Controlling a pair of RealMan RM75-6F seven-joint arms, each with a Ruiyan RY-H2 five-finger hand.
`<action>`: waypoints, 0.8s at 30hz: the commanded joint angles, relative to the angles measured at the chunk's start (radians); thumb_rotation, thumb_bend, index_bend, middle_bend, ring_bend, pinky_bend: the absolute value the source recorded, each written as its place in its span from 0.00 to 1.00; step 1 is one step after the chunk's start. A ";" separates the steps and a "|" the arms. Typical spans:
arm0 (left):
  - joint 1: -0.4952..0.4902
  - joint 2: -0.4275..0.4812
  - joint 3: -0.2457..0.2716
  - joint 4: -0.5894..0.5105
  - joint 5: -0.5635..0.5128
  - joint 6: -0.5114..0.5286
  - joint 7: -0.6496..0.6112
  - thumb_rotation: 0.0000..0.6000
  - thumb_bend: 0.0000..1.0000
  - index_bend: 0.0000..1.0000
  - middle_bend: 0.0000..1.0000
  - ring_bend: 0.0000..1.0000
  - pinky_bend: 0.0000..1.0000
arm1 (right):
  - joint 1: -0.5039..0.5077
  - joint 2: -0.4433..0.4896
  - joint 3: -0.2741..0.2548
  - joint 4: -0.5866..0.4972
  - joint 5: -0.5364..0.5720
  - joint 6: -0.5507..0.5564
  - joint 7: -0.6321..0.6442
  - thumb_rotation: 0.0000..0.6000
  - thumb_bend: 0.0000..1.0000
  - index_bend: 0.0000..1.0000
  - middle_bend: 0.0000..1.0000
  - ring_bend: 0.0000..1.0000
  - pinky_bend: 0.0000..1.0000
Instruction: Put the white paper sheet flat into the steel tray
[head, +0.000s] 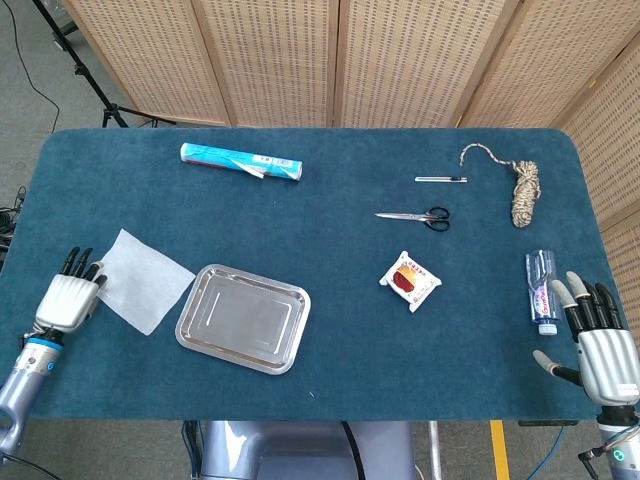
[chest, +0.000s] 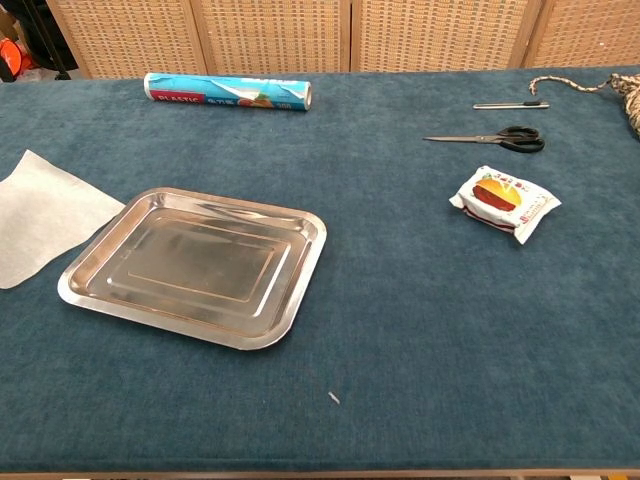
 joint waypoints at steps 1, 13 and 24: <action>-0.001 -0.002 0.000 0.001 -0.001 -0.002 0.001 1.00 0.42 0.51 0.31 0.06 0.06 | 0.000 0.000 0.000 0.000 0.000 0.001 0.002 1.00 0.00 0.00 0.00 0.00 0.00; -0.007 -0.028 -0.005 0.026 -0.009 -0.023 0.007 1.00 0.43 0.56 0.33 0.07 0.08 | -0.001 0.000 0.000 0.000 -0.001 0.003 0.002 1.00 0.00 0.00 0.00 0.00 0.00; -0.006 -0.041 -0.017 0.039 -0.017 0.015 0.004 1.00 0.47 0.63 0.35 0.09 0.09 | -0.001 0.000 0.001 0.000 0.000 0.001 0.003 1.00 0.00 0.00 0.00 0.00 0.00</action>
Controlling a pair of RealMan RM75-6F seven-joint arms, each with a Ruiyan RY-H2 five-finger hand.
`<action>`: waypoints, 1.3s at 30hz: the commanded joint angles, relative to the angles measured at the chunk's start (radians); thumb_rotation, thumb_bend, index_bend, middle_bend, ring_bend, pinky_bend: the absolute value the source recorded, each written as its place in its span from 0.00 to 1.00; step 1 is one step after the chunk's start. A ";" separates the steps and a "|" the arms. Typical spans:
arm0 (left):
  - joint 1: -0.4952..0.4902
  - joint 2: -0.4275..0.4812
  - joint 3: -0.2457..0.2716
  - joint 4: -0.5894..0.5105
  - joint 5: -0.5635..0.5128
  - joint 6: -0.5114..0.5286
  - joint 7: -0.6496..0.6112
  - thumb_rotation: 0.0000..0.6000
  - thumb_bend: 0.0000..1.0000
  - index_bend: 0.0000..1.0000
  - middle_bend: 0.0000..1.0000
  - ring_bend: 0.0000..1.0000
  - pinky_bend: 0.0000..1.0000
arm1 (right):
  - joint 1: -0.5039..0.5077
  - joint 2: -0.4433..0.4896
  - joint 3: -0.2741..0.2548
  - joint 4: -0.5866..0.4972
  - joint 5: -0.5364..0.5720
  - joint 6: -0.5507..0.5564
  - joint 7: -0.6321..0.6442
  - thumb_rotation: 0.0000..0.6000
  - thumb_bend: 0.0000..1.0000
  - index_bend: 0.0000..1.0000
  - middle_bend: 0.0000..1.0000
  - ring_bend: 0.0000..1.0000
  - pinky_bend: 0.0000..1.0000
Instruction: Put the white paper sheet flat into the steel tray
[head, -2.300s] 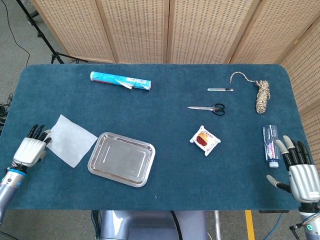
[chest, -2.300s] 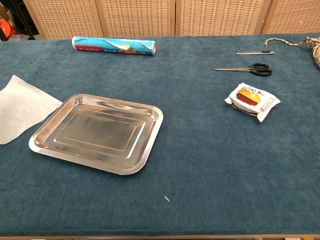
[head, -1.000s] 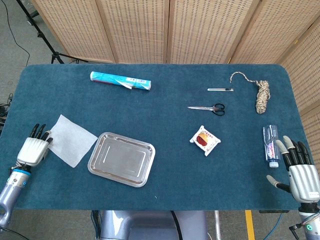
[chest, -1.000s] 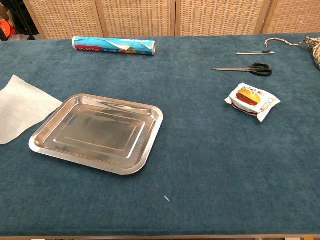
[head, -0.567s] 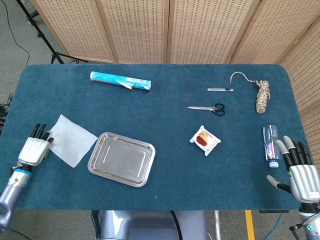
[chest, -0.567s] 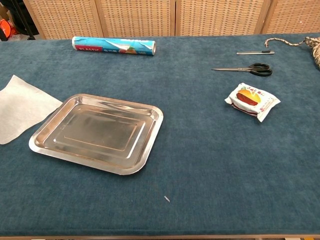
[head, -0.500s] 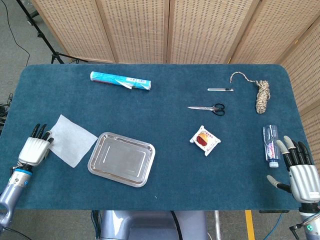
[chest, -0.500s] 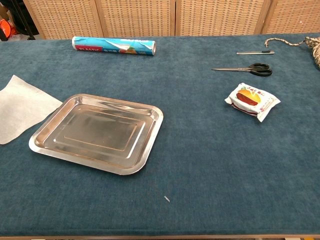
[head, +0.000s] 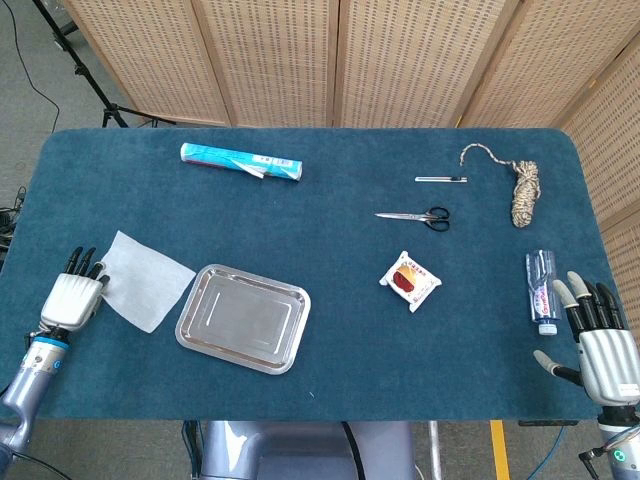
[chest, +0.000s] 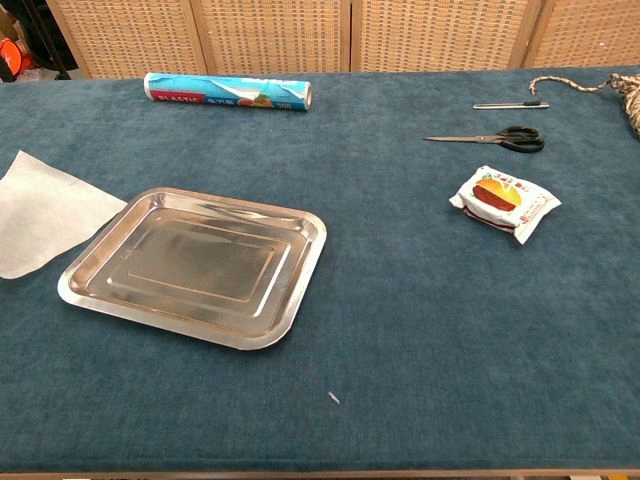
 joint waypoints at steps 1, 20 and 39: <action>0.001 -0.001 -0.006 0.000 -0.004 0.017 -0.003 1.00 0.47 0.63 0.35 0.09 0.09 | 0.000 0.000 -0.001 0.000 -0.001 -0.001 -0.001 1.00 0.00 0.00 0.00 0.00 0.00; -0.015 0.074 -0.068 -0.118 -0.028 0.209 -0.005 1.00 0.47 0.63 0.35 0.10 0.09 | 0.003 -0.002 0.000 0.002 0.001 -0.006 -0.001 1.00 0.00 0.00 0.00 0.00 0.00; -0.073 0.225 -0.117 -0.533 0.017 0.364 0.231 1.00 0.47 0.64 0.35 0.10 0.09 | 0.003 0.001 0.001 0.004 0.004 -0.007 0.010 1.00 0.00 0.00 0.00 0.00 0.00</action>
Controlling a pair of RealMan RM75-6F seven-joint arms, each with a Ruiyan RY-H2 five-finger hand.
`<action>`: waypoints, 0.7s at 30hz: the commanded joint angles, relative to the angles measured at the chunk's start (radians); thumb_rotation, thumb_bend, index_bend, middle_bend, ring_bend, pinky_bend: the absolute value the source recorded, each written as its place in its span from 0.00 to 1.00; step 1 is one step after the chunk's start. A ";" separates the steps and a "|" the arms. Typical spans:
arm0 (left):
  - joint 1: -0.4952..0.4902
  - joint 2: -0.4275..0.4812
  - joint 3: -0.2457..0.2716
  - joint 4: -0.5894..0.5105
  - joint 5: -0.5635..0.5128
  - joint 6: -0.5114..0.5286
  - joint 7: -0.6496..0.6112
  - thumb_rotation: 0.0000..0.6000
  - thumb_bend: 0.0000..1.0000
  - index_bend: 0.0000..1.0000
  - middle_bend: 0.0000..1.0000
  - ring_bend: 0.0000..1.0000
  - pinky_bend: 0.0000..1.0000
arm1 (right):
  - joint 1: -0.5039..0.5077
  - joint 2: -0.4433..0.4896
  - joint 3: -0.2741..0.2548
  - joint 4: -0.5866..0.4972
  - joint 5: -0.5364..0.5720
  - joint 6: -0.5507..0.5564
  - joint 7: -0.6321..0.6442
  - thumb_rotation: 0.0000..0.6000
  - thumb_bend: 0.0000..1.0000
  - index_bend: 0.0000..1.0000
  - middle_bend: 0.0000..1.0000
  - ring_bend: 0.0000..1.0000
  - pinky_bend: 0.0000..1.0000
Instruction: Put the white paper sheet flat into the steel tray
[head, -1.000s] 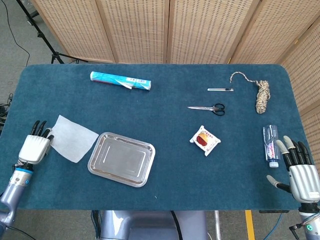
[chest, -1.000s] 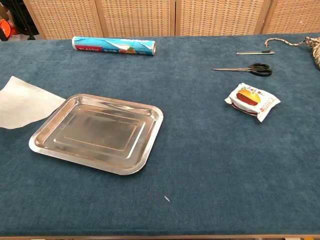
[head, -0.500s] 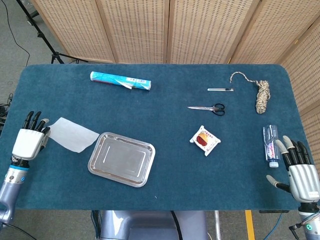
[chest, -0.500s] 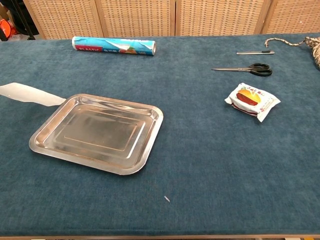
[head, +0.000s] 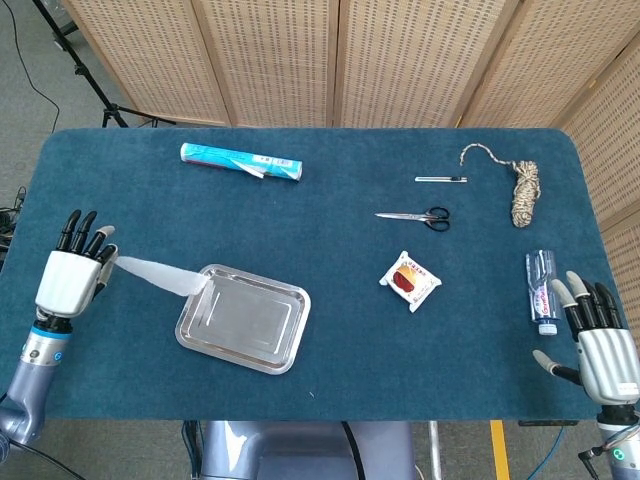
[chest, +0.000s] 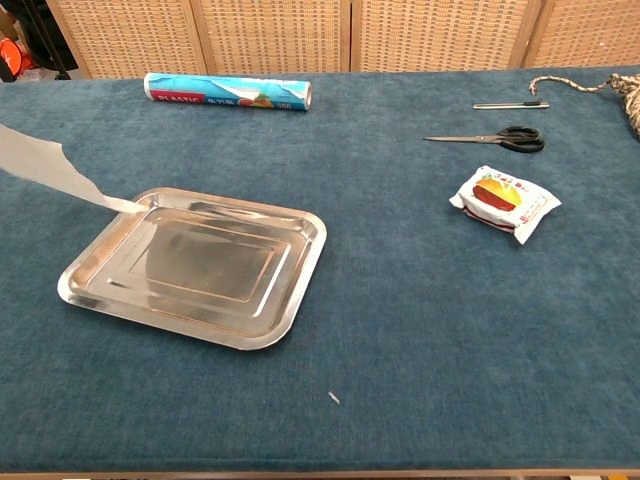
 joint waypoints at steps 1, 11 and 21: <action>-0.028 0.059 -0.022 -0.138 0.022 0.029 0.097 1.00 0.47 0.64 0.36 0.10 0.09 | 0.000 0.002 0.001 0.002 0.002 0.000 0.008 1.00 0.00 0.00 0.00 0.00 0.00; -0.046 0.137 -0.048 -0.369 0.019 0.001 0.247 1.00 0.47 0.64 0.36 0.10 0.09 | 0.000 0.007 0.003 0.007 0.007 -0.003 0.026 1.00 0.00 0.00 0.00 0.00 0.00; -0.063 0.175 -0.074 -0.555 0.001 -0.046 0.396 1.00 0.47 0.64 0.36 0.11 0.10 | -0.001 0.012 0.005 0.010 0.013 -0.004 0.045 1.00 0.00 0.00 0.00 0.00 0.00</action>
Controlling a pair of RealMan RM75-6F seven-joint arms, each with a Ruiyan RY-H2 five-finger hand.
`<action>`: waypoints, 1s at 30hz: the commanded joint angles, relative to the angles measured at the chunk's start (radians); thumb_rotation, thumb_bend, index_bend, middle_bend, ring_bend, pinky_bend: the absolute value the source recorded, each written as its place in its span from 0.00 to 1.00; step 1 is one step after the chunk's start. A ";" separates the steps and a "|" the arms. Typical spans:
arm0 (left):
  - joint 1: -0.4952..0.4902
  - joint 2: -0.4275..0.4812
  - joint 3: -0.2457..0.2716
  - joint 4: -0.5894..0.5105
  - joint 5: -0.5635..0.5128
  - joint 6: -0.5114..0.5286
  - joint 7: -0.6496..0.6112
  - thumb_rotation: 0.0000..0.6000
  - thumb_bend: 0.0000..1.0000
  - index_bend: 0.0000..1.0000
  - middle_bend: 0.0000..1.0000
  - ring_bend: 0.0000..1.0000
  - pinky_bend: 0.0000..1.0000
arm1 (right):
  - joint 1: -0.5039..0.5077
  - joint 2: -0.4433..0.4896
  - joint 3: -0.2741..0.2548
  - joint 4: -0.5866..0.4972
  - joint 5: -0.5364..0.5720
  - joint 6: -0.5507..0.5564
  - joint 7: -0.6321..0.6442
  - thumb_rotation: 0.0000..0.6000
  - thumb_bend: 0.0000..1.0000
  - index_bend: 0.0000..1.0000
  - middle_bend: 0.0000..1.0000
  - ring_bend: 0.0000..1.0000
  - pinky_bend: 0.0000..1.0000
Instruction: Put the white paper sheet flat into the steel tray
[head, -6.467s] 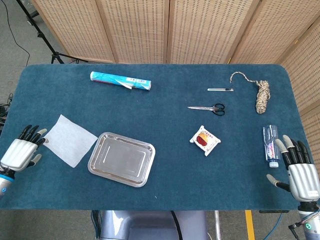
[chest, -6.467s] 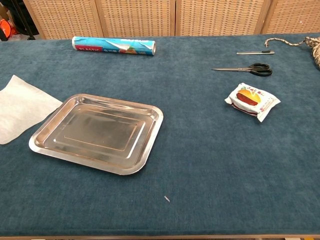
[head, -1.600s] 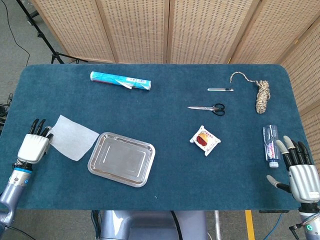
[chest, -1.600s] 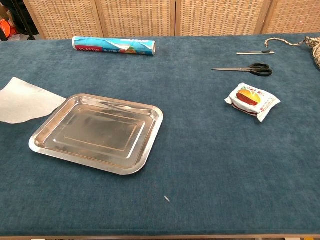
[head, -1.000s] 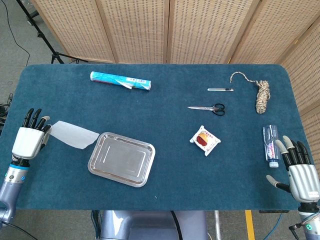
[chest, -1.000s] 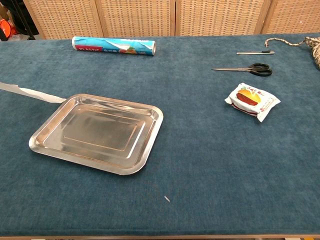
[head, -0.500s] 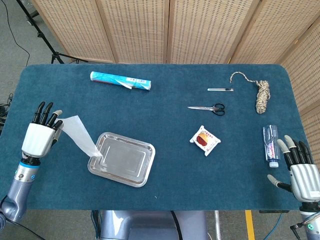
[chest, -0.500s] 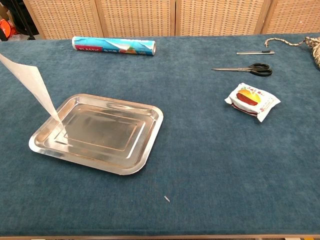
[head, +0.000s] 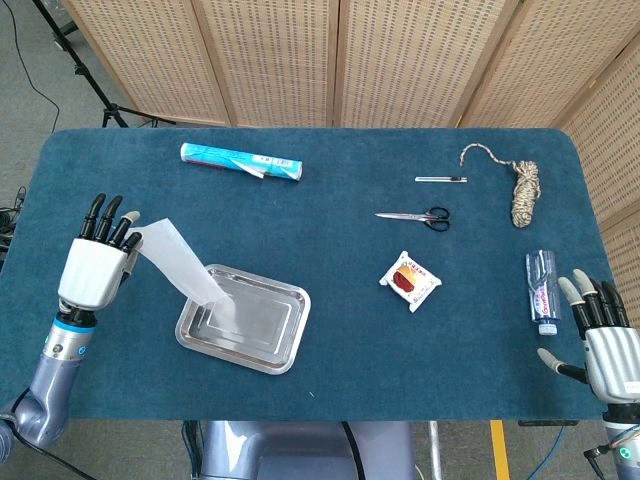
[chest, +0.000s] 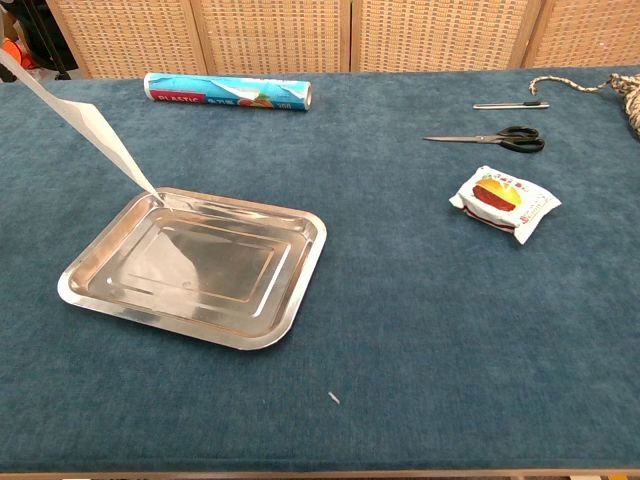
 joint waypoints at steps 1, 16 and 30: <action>-0.009 0.019 -0.007 -0.095 -0.004 -0.028 0.091 1.00 0.47 0.64 0.36 0.11 0.10 | -0.002 0.002 -0.001 0.002 0.000 0.001 0.005 1.00 0.00 0.00 0.00 0.00 0.00; -0.013 -0.062 0.006 -0.188 0.002 -0.070 0.279 1.00 0.47 0.65 0.36 0.12 0.10 | -0.014 0.012 0.003 0.023 0.013 0.014 0.058 1.00 0.00 0.00 0.00 0.00 0.00; -0.012 -0.101 0.000 -0.242 -0.016 -0.099 0.352 1.00 0.47 0.66 0.37 0.13 0.12 | -0.017 0.016 0.006 0.028 0.011 0.021 0.080 1.00 0.00 0.00 0.00 0.00 0.00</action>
